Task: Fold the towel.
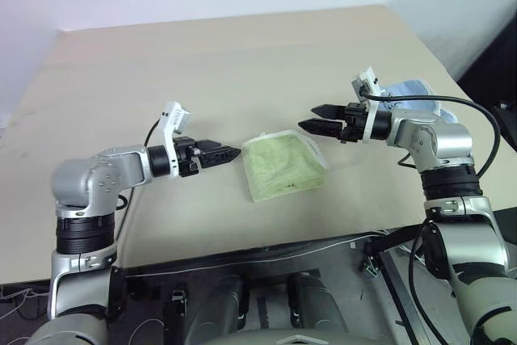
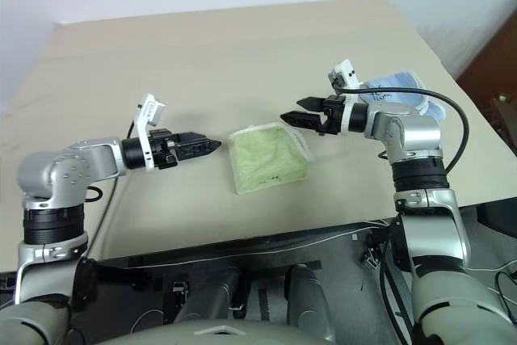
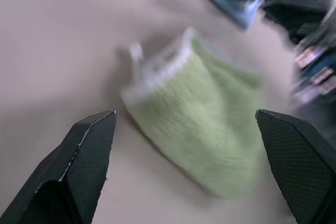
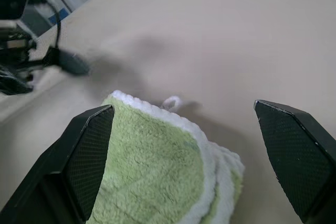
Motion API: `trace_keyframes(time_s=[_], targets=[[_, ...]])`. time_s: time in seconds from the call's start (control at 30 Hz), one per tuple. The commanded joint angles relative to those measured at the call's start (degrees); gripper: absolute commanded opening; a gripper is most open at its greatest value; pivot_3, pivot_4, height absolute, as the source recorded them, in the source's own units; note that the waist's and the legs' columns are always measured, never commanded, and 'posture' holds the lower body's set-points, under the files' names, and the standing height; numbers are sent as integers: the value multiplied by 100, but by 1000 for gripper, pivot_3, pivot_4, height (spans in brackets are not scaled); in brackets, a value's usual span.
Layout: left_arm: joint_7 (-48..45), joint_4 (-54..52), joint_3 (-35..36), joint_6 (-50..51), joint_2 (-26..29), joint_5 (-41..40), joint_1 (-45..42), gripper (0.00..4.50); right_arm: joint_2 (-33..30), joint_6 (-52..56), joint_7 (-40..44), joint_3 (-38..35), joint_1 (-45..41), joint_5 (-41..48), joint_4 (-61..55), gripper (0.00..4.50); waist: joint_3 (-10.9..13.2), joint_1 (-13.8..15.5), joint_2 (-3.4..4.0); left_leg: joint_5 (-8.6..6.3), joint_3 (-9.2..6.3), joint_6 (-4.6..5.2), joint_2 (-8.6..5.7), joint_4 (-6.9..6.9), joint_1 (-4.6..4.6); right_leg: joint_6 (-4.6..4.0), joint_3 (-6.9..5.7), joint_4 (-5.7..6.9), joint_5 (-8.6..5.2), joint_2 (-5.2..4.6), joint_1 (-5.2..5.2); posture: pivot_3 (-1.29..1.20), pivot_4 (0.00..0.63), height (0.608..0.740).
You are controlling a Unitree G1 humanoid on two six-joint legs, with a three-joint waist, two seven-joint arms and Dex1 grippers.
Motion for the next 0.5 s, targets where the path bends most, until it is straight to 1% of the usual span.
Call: trace_keyframes(time_s=[0.03,0.13,0.2,0.3,0.4,0.5], targets=[[1229,378,701,596,-308,-939,71,4490,-46,77,-9,-222,-96,191,-186,4500,-1,2,2,0,0,0,0,2,0,0,0,2,0,-2,0,0,150,740],[2381,709,953,596,-698,-1688,246,4490,-233,88,143,-123,-17,154,-309,4500,-1,11,1,5,1,-10,0,4,1,0,2,5,0,-3,1,0,150,740],[3175,891,1161,596,-1074,-2250,274,4490,-527,-112,465,141,123,-34,-501,4500,0,28,-1,5,1,-12,-1,8,1,0,2,6,0,-5,1,0,150,740],[4257,1222,1454,596,-1561,-2996,184,4490,-874,-373,942,333,207,-126,-726,4500,2,25,-4,-3,2,-22,-2,13,-2,1,1,6,0,-7,3,0,150,740],[5219,1483,1721,592,-2013,-3461,57,4490,-1143,-605,1265,494,162,-268,-746,4500,2,17,-4,-9,4,-18,-2,25,-2,1,2,13,1,-7,5,0,150,740],[5923,1722,1713,439,-2250,-3876,57,4490,-1219,-769,1310,582,78,-430,-633,4500,2,13,-5,-11,3,-20,-1,47,-2,2,0,29,0,-6,10,0,150,740]])
